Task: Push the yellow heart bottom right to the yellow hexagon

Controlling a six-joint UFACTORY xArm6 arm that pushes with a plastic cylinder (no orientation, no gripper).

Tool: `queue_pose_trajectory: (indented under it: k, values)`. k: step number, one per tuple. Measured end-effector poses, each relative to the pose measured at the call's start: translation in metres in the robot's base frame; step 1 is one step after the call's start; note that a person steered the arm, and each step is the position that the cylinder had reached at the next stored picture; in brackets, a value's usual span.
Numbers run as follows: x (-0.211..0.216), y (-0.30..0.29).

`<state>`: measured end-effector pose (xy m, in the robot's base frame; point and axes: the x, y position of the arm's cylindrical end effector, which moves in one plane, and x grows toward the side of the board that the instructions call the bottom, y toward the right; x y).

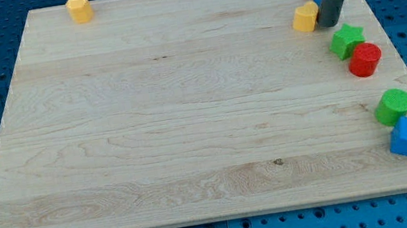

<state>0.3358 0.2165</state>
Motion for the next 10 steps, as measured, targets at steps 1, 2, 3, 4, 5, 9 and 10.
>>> queue_pose_trajectory:
  k: [1,2,3,4,5,9,10]
  values:
    - [-0.001,-0.011]
    - [-0.017,-0.032]
    - [-0.037,-0.056]
    - [-0.045,-0.081]
    - [-0.044,-0.098]
    - [-0.026,-0.116]
    - [-0.025,-0.12]
